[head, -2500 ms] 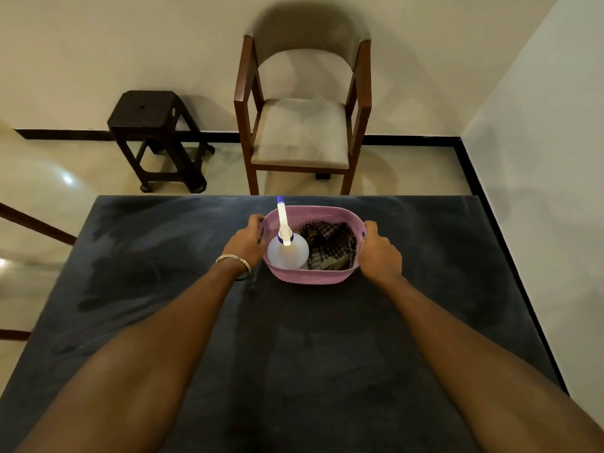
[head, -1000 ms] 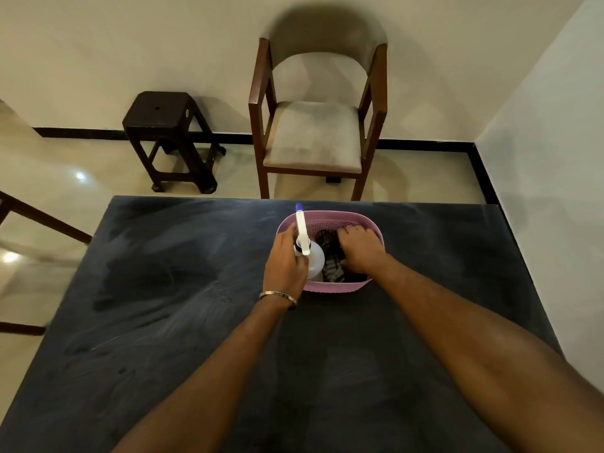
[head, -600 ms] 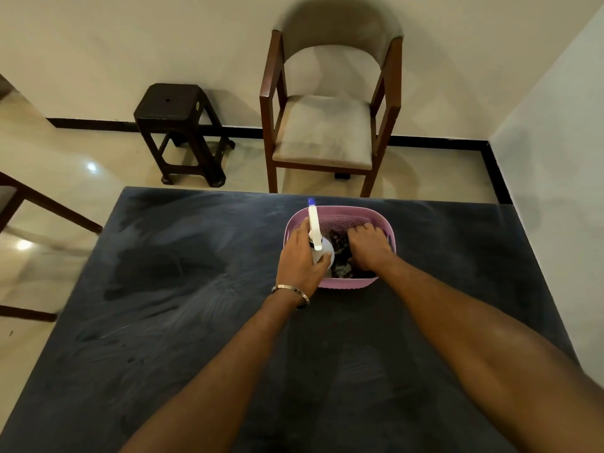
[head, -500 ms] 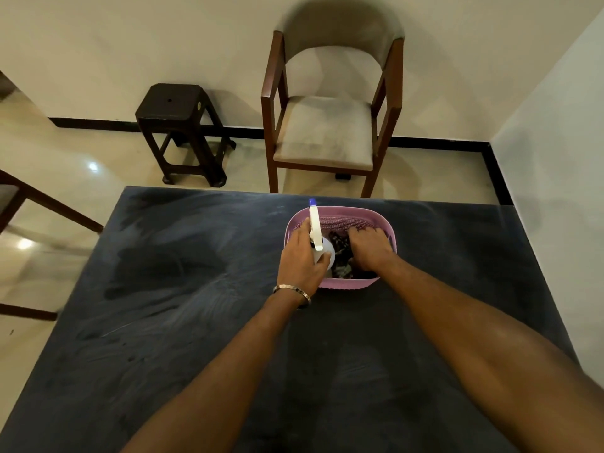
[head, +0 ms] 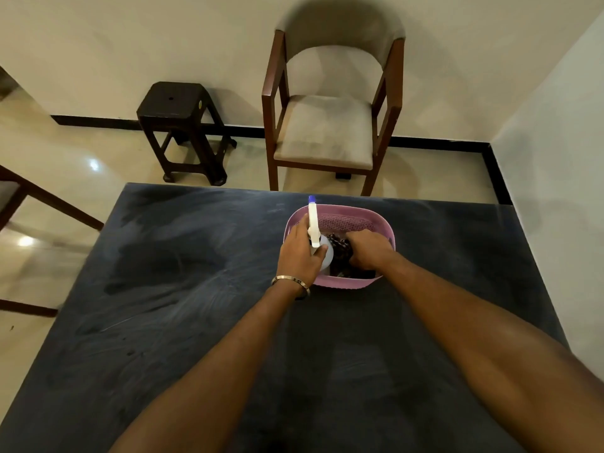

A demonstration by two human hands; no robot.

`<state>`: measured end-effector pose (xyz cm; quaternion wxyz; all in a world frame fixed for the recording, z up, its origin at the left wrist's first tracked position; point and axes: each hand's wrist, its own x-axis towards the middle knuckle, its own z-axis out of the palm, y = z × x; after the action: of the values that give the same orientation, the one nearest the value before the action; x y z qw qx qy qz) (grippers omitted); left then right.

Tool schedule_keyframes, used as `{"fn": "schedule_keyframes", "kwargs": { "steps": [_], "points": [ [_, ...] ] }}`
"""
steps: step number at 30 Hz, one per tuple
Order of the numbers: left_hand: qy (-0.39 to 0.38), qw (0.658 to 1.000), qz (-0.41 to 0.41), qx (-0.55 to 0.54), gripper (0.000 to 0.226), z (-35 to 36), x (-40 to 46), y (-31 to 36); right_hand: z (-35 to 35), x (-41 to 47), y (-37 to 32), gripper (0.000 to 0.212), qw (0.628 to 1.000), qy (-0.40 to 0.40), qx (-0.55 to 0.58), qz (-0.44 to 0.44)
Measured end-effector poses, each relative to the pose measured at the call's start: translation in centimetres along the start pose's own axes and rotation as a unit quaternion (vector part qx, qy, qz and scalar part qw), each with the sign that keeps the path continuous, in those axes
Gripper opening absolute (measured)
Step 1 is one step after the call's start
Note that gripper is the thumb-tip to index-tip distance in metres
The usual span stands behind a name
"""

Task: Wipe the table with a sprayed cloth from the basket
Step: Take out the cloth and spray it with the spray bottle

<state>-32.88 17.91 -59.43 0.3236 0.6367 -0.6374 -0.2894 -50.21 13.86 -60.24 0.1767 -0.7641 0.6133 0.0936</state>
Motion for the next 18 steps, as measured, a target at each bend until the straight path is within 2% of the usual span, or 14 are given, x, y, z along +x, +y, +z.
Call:
{"fn": "schedule_keyframes", "kwargs": {
  "steps": [2,5,9,12,14,16,18],
  "points": [
    [-0.003,1.000,-0.007,-0.019,0.061,-0.1,0.0,0.2,-0.5,-0.5,0.2,0.031,1.000,-0.010,0.025,0.001],
    [-0.016,0.999,-0.021,-0.047,0.078,-0.3,0.2,0.3,-1.2,-0.9,0.4,0.027,0.997,0.030,0.070,0.010],
    [-0.021,0.998,-0.031,-0.051,0.079,-0.4,0.1,0.4,-2.3,-1.8,0.6,0.036,0.982,0.057,0.177,0.043],
    [-0.029,0.996,-0.038,-0.071,0.077,-0.8,0.1,0.6,-3.9,-2.8,0.9,0.043,0.964,0.030,0.249,0.084],
    [-0.037,0.995,-0.041,-0.081,0.076,-1.1,0.2,0.8,-5.1,-3.8,1.2,0.035,0.919,0.008,0.374,0.124],
    [-0.048,0.994,-0.042,-0.084,0.076,-1.4,0.2,1.1,-6.2,-5.3,1.2,0.029,0.833,-0.006,0.524,0.180],
    [-0.056,0.993,-0.046,-0.088,0.076,-1.6,0.2,1.2,-6.8,-6.7,1.5,0.032,0.729,-0.032,0.649,0.214]
  ]
}}
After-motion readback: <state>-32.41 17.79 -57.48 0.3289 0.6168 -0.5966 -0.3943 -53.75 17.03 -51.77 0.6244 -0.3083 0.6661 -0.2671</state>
